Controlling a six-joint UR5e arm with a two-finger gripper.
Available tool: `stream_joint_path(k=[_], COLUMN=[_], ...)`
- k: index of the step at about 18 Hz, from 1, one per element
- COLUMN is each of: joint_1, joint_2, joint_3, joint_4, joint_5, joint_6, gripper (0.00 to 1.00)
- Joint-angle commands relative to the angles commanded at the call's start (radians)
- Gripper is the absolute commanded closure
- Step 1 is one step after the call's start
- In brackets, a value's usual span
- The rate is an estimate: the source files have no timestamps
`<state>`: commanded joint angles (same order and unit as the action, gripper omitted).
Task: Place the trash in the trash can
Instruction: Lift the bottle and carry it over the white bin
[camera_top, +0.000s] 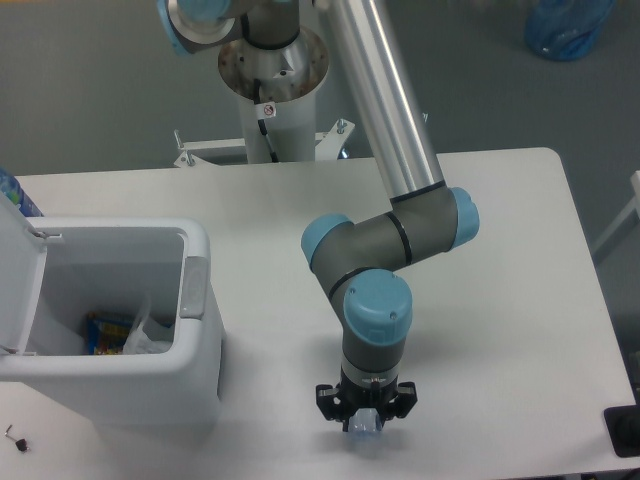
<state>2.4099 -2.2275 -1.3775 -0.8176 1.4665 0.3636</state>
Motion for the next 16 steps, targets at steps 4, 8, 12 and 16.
stream_joint_path(k=[4,8,12,16], joint_1=[0.032,0.077,0.077,0.058], joint_2=[0.098,0.225,0.302,0.374], joint_3=[0.011,0.046,0.103,0.106], joint_4=[0.008,0.015,0.017,0.052], joint_5=[-0.015,-0.202,-0.299,-0.34], joint_6=[-0.009,-0.066,-0.135,-0.138], gripper=[0.46,0.46,0.46,0.46])
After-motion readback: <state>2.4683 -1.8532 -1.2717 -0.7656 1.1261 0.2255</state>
